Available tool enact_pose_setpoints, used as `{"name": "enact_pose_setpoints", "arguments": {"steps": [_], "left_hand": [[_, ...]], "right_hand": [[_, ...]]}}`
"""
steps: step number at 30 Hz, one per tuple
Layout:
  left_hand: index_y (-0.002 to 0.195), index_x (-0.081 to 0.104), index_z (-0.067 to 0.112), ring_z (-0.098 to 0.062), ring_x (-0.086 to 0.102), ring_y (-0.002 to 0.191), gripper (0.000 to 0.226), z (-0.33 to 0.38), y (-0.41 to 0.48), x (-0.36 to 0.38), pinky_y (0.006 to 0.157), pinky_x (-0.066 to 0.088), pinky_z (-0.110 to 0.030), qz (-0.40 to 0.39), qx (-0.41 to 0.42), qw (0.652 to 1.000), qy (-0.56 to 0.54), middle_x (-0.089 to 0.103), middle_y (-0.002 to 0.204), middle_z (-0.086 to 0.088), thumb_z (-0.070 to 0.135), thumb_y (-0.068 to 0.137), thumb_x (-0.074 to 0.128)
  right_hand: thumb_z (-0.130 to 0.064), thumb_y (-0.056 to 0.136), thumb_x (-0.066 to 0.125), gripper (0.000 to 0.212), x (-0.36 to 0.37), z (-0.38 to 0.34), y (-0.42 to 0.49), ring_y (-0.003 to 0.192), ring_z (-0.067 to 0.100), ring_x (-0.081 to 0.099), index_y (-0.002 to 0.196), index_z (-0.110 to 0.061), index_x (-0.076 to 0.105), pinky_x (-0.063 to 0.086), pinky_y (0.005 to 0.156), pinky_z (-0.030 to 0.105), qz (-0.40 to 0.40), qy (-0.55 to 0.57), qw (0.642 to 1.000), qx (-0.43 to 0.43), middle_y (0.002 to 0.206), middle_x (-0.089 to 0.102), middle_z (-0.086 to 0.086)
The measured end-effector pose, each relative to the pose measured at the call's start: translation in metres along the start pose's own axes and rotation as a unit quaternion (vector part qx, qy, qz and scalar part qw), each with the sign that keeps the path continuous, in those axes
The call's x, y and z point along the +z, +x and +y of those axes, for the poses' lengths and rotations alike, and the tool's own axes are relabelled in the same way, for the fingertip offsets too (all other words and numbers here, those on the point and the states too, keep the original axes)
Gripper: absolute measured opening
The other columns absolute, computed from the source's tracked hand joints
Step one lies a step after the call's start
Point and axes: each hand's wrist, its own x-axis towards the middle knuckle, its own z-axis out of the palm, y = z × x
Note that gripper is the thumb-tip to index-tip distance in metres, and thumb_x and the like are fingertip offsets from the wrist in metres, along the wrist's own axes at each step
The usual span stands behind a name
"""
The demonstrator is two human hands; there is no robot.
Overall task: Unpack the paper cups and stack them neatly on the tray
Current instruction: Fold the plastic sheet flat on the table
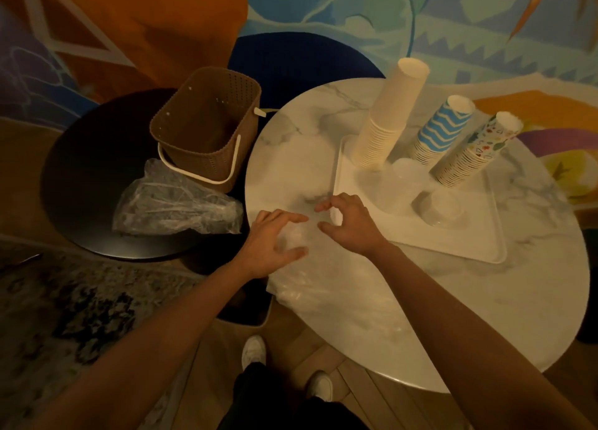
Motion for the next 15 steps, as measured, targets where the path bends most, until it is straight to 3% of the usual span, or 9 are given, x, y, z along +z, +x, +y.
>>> {"name": "enact_pose_setpoints", "arguments": {"steps": [2, 6, 9, 12, 15], "left_hand": [[0.107, 0.059, 0.032, -0.014, 0.045, 0.104, 0.039, -0.003, 0.004, -0.019, 0.089, 0.037, -0.024, 0.091, -0.037, 0.993, -0.061, 0.057, 0.105, 0.014, 0.054, 0.075, 0.056], [0.098, 0.063, 0.022, -0.016, 0.055, 0.101, 0.014, -0.034, 0.007, -0.065, 0.088, 0.047, -0.037, 0.233, -0.145, 0.959, -0.065, 0.057, 0.09, 0.017, 0.03, 0.087, 0.063], [0.105, 0.061, 0.019, -0.016, 0.057, 0.103, 0.022, -0.07, -0.002, -0.099, 0.092, 0.049, -0.038, 0.285, -0.216, 0.93, -0.087, 0.063, 0.101, 0.004, 0.025, 0.085, 0.067], [0.113, 0.06, 0.014, -0.017, 0.058, 0.106, 0.035, -0.108, -0.016, -0.125, 0.091, 0.048, -0.032, 0.307, -0.271, 0.91, -0.071, 0.06, 0.107, 0.003, 0.022, 0.081, 0.072], [0.117, 0.059, 0.014, -0.022, 0.055, 0.113, 0.046, -0.146, -0.029, -0.139, 0.098, 0.045, -0.037, 0.279, -0.348, 0.895, -0.029, 0.059, 0.118, -0.004, 0.022, 0.076, 0.077]], "right_hand": [[-0.021, 0.079, 0.067, 0.024, 0.002, -0.018, 0.02, 0.11, 0.022, 0.048, 0.102, -0.023, 0.066, 0.037, 0.094, 0.034, 0.015, 0.03, 0.999, -0.019, 0.111, 0.061, -0.001], [-0.017, 0.081, 0.066, 0.02, 0.02, -0.062, 0.061, 0.107, 0.023, 0.051, 0.1, -0.019, 0.067, 0.036, 0.092, 0.03, 0.007, 0.043, 0.998, -0.049, 0.108, 0.062, 0.003], [-0.013, 0.082, 0.065, 0.018, 0.046, -0.097, 0.089, 0.103, 0.025, 0.053, 0.099, -0.014, 0.067, 0.036, 0.085, 0.025, -0.018, 0.037, 0.996, -0.08, 0.105, 0.062, 0.007], [-0.011, 0.084, 0.064, 0.02, 0.078, -0.13, 0.11, 0.101, 0.021, 0.055, 0.104, -0.01, 0.065, 0.035, 0.08, 0.016, -0.085, 0.045, 0.991, -0.091, 0.108, 0.06, 0.009], [-0.013, 0.083, 0.064, 0.028, 0.12, -0.147, 0.127, 0.104, 0.023, 0.057, 0.11, -0.008, 0.062, 0.042, 0.087, 0.024, -0.156, 0.018, 0.984, -0.09, 0.113, 0.058, 0.012]]}}
